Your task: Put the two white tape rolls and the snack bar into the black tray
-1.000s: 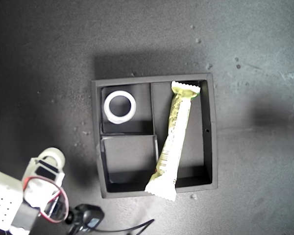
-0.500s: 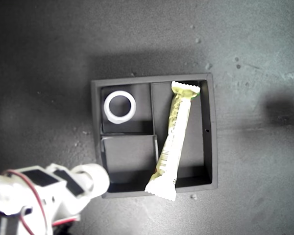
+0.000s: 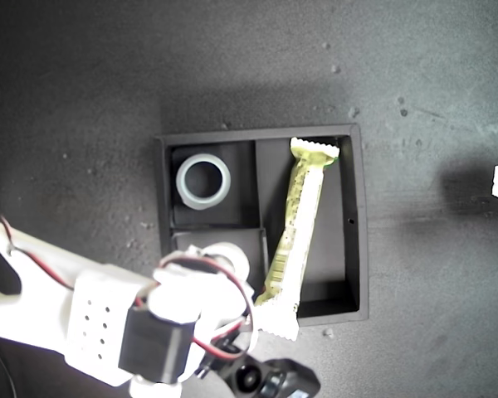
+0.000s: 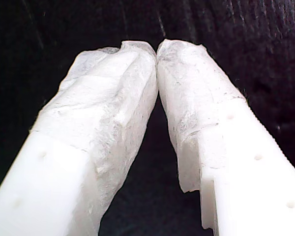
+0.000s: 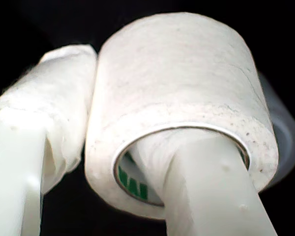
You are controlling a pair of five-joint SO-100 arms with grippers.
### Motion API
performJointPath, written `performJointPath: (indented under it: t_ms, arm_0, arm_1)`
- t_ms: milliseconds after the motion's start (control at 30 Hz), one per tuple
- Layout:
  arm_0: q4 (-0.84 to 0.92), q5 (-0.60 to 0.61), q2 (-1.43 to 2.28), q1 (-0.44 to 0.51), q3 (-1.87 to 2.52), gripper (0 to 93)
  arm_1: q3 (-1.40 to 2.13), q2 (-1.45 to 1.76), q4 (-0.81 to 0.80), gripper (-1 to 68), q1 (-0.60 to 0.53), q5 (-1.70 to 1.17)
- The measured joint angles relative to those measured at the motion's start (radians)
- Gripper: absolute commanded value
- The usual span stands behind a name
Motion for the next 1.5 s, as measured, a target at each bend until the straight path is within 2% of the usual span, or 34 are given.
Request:
performJointPath:
  t_ms: [100, 233, 500, 667, 767, 933, 1000, 1167, 1267, 1500]
  arm_0:
    - [0.0, -0.023, 0.002, 0.012, 0.067, 0.3]
    - [0.0, -0.04, 0.0, 0.014, 0.1, 11.3]
    - [0.0, -0.02, -0.029, 0.071, 0.041, 20.1]
    - [0.0, -0.012, -0.017, 0.067, 0.041, 19.7]
    - [0.0, 0.014, 0.074, 0.063, 0.048, 15.5]
    - [0.002, 0.069, 0.383, 0.057, 0.213, 7.1]
    - [0.003, 0.075, 0.535, 0.035, 0.342, 0.7]
    - [-0.005, 0.051, 0.951, -0.048, 0.779, 0.1]
    - [-0.107, 0.041, 1.256, -0.066, 1.12, 0.1]
    - [-0.344, -0.002, 2.077, -0.187, 2.014, 0.1]
  arm_1:
    - [0.002, 0.0, -0.008, -0.4, 0.0, 0.0]
    - [0.002, 0.0, -0.015, -0.4, 0.0, 0.0]
    - [0.002, 0.0, -0.015, -0.4, 0.0, 0.0]
    - [0.012, 0.0, -0.015, -0.4, 0.0, 0.0]
    - [0.058, 0.0, -0.032, -0.4, 0.0, 0.0]
    - [0.152, 0.008, -0.117, -0.3, 0.0, -0.002]
    - [0.176, 0.0, -0.126, -0.3, 0.0, -0.002]
    - [0.184, 0.0, -0.092, -0.3, 0.0, -0.002]
    - [0.186, 0.0, -0.032, -0.2, 0.003, -0.002]
    - [0.187, 0.0, 0.153, -0.2, 0.009, 0.037]
